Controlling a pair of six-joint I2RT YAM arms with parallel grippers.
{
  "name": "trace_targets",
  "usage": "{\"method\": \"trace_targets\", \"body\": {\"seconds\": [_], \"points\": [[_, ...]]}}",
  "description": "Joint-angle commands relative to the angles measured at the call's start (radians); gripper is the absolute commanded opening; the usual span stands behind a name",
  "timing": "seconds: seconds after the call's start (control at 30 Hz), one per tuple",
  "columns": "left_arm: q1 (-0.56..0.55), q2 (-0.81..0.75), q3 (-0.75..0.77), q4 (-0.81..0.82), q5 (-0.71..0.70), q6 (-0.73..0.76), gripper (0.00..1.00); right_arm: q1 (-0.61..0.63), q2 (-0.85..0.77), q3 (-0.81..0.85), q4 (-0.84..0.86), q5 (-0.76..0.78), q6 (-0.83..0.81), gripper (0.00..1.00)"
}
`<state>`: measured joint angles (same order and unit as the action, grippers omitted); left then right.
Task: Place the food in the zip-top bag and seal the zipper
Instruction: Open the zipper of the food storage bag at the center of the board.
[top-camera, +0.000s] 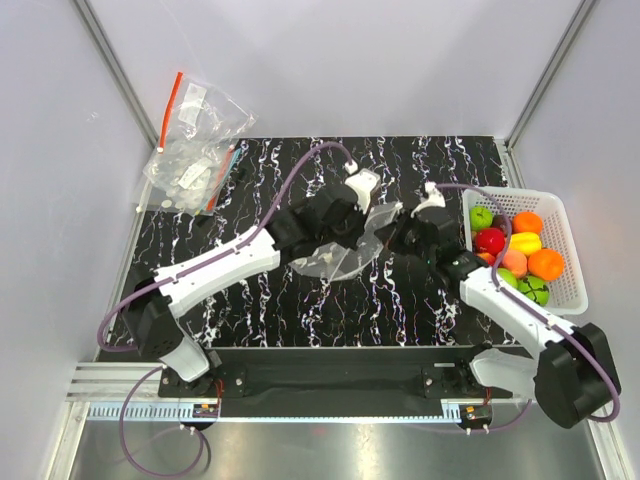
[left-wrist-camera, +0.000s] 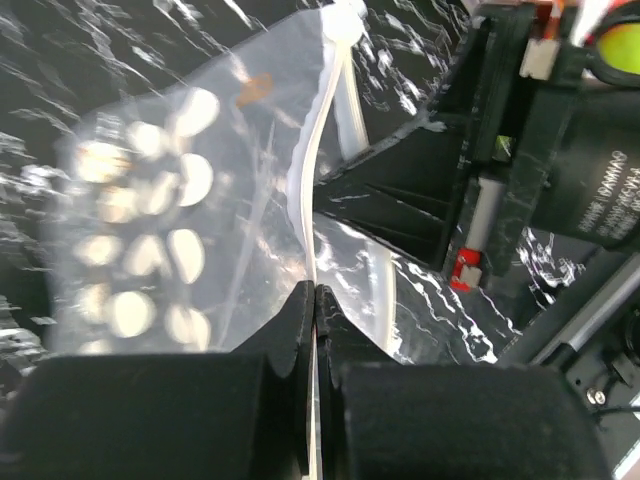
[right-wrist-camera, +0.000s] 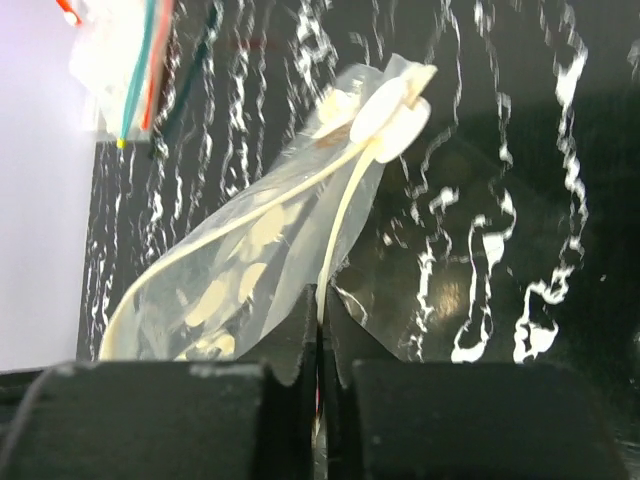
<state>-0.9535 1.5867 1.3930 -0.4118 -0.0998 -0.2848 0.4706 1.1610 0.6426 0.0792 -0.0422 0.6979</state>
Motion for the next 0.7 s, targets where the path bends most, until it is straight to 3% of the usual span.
{"method": "trace_targets", "body": {"seconds": [0.0, 0.17, 0.3, 0.33, 0.43, 0.53, 0.67], "points": [[0.005, -0.036, 0.151, -0.143, -0.145, 0.078, 0.00, 0.031, -0.043, 0.150, -0.218, 0.108, -0.043, 0.00], [0.005, -0.036, 0.253, -0.281, -0.248, 0.102, 0.07, 0.075, -0.009, 0.339, -0.374, 0.128, -0.054, 0.00], [0.004, -0.039, 0.267, -0.289, -0.244, 0.116, 0.33, 0.102, 0.008, 0.422, -0.424, 0.113, -0.048, 0.00], [0.002, -0.040, 0.262, -0.283, -0.242, 0.118, 0.44, 0.111, 0.009, 0.430, -0.427, 0.111, -0.048, 0.00], [0.002, -0.054, 0.236, -0.256, -0.238, 0.125, 0.55, 0.122, 0.011, 0.450, -0.440, 0.111, -0.046, 0.00], [0.001, -0.065, 0.216, -0.230, -0.229, 0.125, 0.61, 0.128, 0.014, 0.454, -0.446, 0.108, -0.043, 0.00], [0.002, -0.053, 0.215, -0.219, -0.247, 0.127, 0.62, 0.132, 0.006, 0.447, -0.437, 0.105, -0.037, 0.00]]}}
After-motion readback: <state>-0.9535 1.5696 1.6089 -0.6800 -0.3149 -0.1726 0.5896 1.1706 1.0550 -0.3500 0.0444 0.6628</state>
